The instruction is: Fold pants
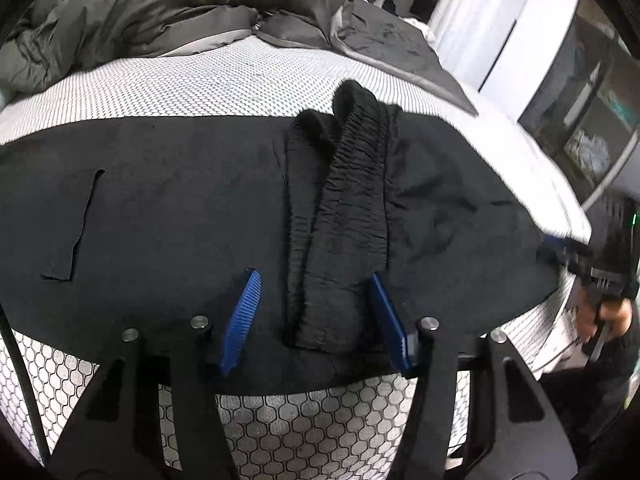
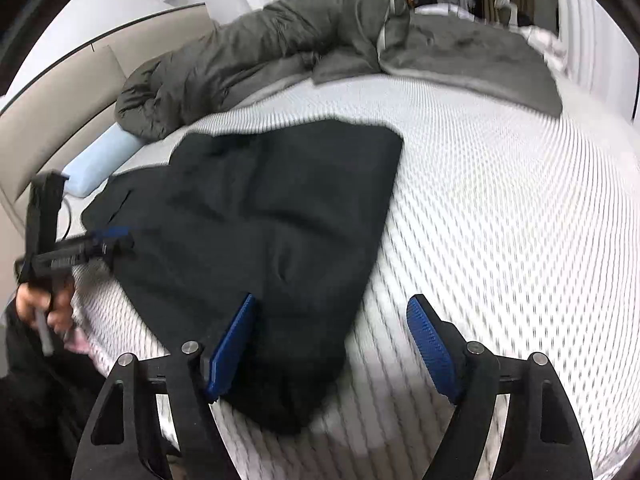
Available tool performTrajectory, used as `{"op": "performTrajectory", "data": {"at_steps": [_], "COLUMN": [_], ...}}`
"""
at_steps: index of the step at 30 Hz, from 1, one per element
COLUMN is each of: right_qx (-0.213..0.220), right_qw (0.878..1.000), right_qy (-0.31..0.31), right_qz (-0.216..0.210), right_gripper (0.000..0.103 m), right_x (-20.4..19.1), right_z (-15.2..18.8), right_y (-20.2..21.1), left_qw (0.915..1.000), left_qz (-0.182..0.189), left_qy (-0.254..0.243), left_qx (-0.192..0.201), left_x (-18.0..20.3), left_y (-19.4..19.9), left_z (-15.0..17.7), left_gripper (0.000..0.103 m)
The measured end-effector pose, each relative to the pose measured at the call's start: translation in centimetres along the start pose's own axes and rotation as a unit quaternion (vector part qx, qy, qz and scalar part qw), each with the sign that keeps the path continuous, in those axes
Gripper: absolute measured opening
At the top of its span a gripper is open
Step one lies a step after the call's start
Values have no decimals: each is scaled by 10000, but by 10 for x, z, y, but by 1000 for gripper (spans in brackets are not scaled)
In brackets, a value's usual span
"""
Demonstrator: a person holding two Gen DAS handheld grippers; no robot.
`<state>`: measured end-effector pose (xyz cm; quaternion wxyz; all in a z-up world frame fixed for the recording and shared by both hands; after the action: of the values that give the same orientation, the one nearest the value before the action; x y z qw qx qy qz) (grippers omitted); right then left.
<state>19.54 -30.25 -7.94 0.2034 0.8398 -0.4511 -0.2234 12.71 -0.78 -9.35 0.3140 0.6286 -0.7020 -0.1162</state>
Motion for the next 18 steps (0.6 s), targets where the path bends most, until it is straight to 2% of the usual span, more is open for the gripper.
{"op": "performTrajectory", "data": {"at_steps": [4, 5, 7, 10, 13, 15, 18], "right_qx": [87, 51, -113, -352, -313, -287, -285], "right_qw": [9993, 9989, 9973, 9947, 9931, 9927, 9942], "right_qy": [-117, -158, -319, -577, -719, -741, -617], "right_qz": [-344, -428, -650, -777, -872, -905, -839], "right_gripper": [80, 76, 56, 40, 23, 20, 20], "right_x": [-3, -4, -10, -14, -14, -14, -18], "right_z": [4, 7, 13, 20, 23, 27, 36], "right_y": [16, 16, 11, 3, 10, 17, 21], "left_qw": [9994, 9993, 9998, 9999, 9991, 9985, 9983], "left_qz": [2, 9, -33, -138, -281, -323, -326], "left_qy": [348, 361, 196, 3, -286, -397, -438], "left_qx": [48, 33, -10, 64, 146, 183, 183], "left_x": [-5, -3, 3, 8, 11, 11, 9], "left_y": [-3, -5, -10, -12, -13, -13, -12], "left_z": [-9, -10, -11, -12, -12, -11, -12], "left_gripper": [55, 55, 55, 55, 57, 57, 58]}}
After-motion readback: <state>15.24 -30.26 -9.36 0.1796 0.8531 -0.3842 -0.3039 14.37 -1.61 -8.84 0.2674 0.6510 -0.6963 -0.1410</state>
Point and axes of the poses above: each gripper's, at about its wrist camera, not at the fingertips, and y roughly against the way its jaws point, x to its right, z to its underside, the point moved 9 cm from there along -y, roughly the way its jaws point, and after that the axes turned 14 degrees about x, right-handed, at the moved point
